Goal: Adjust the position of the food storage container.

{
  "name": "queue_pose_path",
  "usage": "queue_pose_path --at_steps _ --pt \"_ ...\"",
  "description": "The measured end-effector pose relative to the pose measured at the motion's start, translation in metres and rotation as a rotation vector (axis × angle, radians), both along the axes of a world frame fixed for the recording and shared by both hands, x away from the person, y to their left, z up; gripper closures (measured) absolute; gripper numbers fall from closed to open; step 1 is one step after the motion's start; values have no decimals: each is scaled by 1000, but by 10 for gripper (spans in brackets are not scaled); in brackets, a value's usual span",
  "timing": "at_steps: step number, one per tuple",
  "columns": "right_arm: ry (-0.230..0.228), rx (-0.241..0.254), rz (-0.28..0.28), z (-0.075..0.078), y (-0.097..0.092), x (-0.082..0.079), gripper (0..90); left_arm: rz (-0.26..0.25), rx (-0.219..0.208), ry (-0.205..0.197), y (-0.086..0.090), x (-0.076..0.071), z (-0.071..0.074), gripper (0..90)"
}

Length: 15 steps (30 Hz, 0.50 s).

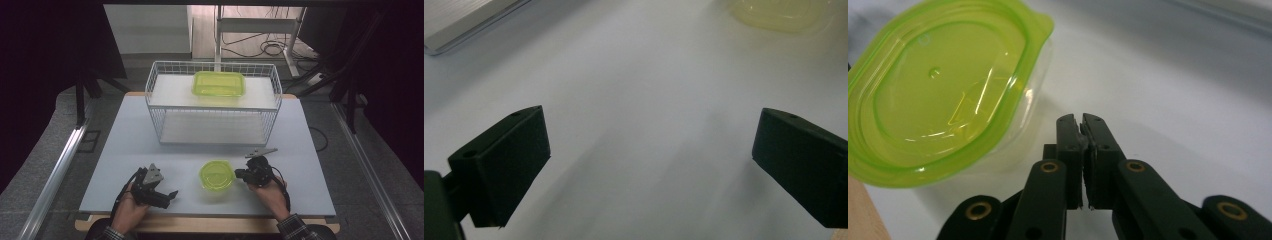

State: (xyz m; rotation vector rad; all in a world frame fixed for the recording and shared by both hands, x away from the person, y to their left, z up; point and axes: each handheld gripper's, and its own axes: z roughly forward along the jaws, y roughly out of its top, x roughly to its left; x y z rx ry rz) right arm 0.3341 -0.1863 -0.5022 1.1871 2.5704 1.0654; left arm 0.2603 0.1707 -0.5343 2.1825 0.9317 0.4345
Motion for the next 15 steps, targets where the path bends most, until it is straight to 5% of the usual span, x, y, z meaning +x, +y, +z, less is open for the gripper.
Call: queue_pose_path --at_steps 10,15 --pt "-109 -18 11 12 -14 -9 697 -25 -7 2 -2 -1 0 20" --pt "-140 -29 13 14 -19 -11 525 -31 -1 -2 -3 -1 0 20"
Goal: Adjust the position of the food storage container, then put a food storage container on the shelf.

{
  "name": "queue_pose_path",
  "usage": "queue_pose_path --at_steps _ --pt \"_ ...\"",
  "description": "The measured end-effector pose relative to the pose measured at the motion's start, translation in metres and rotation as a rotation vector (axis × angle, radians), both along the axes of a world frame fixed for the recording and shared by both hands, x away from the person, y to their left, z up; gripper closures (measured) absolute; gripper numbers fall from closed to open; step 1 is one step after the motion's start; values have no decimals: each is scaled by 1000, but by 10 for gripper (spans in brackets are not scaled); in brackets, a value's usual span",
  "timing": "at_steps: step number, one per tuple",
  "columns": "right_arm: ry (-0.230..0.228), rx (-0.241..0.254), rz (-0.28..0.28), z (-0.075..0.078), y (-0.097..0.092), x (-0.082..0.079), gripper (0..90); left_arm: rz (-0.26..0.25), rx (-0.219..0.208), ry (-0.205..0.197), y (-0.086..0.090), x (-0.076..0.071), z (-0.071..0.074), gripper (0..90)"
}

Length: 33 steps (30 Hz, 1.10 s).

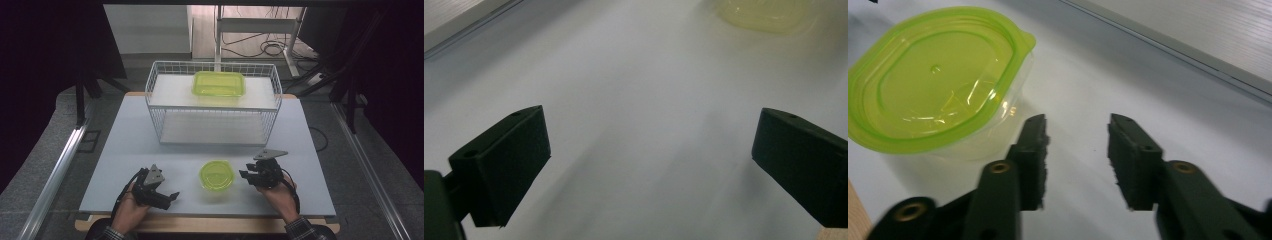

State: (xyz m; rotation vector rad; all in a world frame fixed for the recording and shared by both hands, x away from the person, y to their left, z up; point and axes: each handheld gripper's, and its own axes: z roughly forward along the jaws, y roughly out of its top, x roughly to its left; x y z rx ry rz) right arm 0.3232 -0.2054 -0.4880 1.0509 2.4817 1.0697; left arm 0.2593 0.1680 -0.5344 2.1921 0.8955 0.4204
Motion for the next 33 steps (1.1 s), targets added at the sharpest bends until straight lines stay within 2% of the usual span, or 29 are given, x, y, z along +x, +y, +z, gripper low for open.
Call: queue_pose_path --at_steps 2,5,8,11,16,20,31,33 --pt "-6 -12 10 -2 -2 0 400 -2 1 -1 0 0 0 20" --pt "-5 -29 23 -8 -4 1 277 -3 3 -2 0 0 0 20" --pt "-1 -45 19 -14 -5 3 199 -3 5 -2 -1 0 0 20" --pt "3 -22 15 -15 -5 4 141 -4 6 -2 -1 0 0 20" --pt "-2 0 -4 -13 -7 5 90 -4 7 -1 0 0 0 20" --pt "6 30 -19 -11 -9 5 81 -3 9 -2 0 0 0 20" --pt "24 61 -13 1 -6 4 61 -2 14 3 -1 0 -1 20" --pt "31 83 -13 4 -4 4 48 -2 15 3 -1 0 -1 20"
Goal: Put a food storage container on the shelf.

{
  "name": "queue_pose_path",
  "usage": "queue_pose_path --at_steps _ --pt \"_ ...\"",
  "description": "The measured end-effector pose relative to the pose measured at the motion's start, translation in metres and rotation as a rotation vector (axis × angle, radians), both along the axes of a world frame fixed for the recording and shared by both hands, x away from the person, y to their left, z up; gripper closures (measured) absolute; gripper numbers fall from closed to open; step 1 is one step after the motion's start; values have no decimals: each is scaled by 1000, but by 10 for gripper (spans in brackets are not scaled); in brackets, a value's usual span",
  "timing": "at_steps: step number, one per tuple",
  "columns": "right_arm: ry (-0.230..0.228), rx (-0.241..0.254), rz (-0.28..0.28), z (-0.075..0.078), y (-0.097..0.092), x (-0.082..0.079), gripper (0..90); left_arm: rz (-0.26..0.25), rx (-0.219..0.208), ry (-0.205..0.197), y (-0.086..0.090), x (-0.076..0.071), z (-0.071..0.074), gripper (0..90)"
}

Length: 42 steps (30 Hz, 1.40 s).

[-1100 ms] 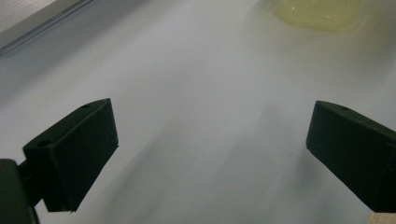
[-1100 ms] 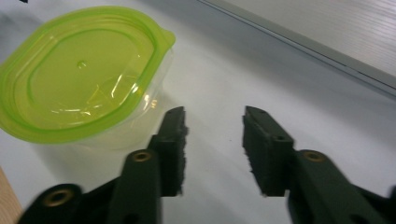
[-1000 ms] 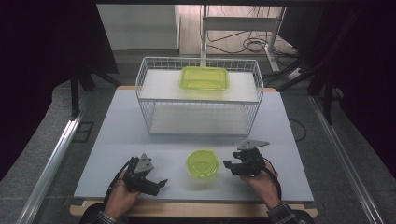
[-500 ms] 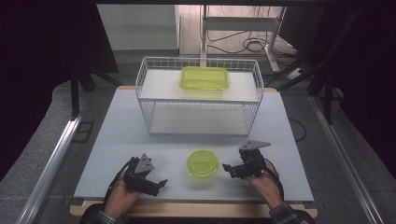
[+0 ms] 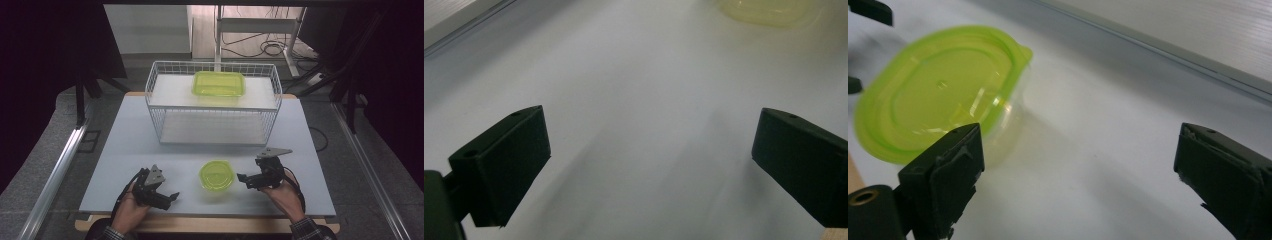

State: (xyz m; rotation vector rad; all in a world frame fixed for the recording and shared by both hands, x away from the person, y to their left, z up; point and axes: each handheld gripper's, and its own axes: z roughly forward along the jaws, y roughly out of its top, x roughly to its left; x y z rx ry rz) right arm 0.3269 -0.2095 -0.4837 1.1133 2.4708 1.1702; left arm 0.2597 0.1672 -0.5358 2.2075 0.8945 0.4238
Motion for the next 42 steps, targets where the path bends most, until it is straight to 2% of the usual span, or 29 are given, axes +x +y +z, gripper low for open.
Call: queue_pose_path --at_steps 4,7,15,25,33,36,38,42 --pt "38 32 6 6 5 1 46 -2 5 1 0 0 0 20" --pt "42 34 9 9 10 0 114 -3 8 0 0 0 0 20" --pt "86 82 16 12 18 6 261 -6 14 -2 -1 0 0 20" --pt "189 146 22 4 26 21 452 -9 19 -3 -1 0 0 21" --pt "316 183 14 -7 26 29 606 -12 24 -4 -1 -1 0 22" --pt "365 222 11 -10 23 31 667 -13 26 -4 -2 -1 0 23" --pt "419 259 12 -11 21 34 718 -14 27 -4 -2 -1 -1 23" --pt "495 314 28 -14 20 38 795 -12 29 -6 -2 -1 0 23"
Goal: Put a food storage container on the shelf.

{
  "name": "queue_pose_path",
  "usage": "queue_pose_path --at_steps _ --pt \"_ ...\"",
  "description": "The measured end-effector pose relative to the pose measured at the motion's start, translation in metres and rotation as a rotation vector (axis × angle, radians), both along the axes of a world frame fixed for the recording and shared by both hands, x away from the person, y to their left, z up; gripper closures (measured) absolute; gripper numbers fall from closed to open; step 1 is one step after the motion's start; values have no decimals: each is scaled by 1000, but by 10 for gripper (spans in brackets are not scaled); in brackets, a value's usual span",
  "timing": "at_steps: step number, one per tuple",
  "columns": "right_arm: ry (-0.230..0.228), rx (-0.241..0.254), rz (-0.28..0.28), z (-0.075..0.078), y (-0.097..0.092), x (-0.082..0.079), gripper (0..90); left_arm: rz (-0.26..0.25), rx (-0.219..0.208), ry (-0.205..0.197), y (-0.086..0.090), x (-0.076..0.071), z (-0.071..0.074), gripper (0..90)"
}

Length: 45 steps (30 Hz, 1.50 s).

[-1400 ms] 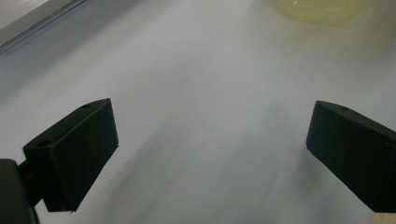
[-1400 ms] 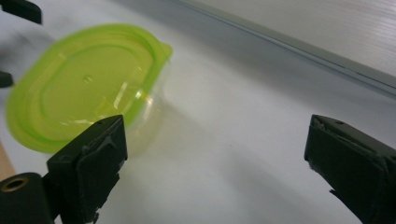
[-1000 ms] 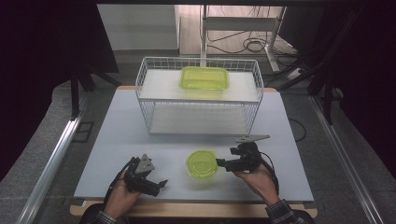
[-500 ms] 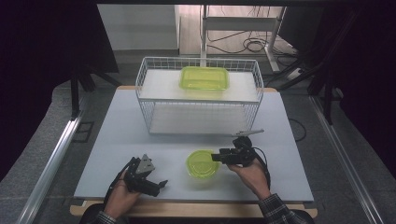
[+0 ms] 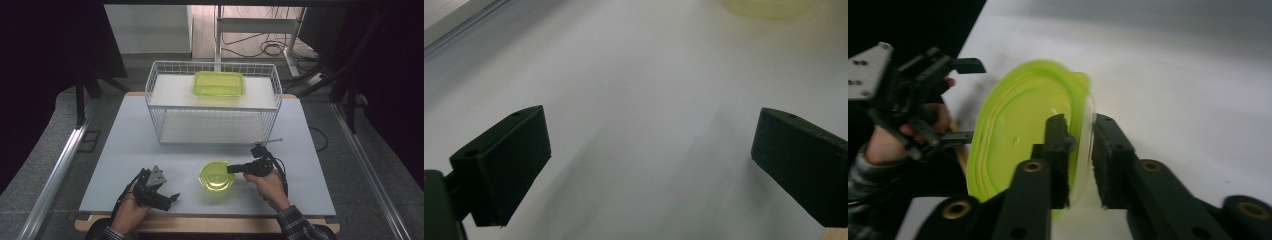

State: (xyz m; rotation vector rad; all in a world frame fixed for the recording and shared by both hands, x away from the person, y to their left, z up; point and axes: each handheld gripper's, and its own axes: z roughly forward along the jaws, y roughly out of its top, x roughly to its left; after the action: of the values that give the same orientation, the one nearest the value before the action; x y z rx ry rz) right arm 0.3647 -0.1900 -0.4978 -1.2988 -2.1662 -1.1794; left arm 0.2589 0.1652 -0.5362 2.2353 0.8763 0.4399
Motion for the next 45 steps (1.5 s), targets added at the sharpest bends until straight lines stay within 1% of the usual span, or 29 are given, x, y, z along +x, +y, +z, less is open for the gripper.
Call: queue_pose_path --at_steps 1,2,4,6,8,11,13,17,21,23,29,37,45 --pt "10 2 4 0 0 0 798 0 0 0 0 0 0 23" --pt "27 15 3 -1 0 1 801 0 0 0 0 0 0 23" --pt "45 35 6 -1 -1 1 805 0 0 0 0 0 0 23" --pt "46 36 5 -1 -2 1 806 0 0 -1 0 0 0 23" --pt "35 39 -3 1 -4 1 806 2 0 -1 1 0 0 23" --pt "26 61 -14 6 -7 2 806 5 -3 -3 1 0 1 23" --pt "10 66 -25 11 -9 2 805 7 -7 -1 1 0 1 23" --pt "-1 94 -44 19 -13 5 805 15 -14 3 2 0 1 23" --pt "-20 106 -58 29 -16 8 806 21 -29 8 4 1 2 21" --pt "-31 106 -60 33 -17 9 805 27 -43 10 5 1 3 20" --pt "-48 118 -66 47 -17 13 806 32 -70 11 7 1 4 18" --pt "-58 146 -75 63 -18 19 806 32 -72 7 7 1 4 18" --pt "-87 154 -89 86 -20 24 806 36 -80 3 9 1 5 16"
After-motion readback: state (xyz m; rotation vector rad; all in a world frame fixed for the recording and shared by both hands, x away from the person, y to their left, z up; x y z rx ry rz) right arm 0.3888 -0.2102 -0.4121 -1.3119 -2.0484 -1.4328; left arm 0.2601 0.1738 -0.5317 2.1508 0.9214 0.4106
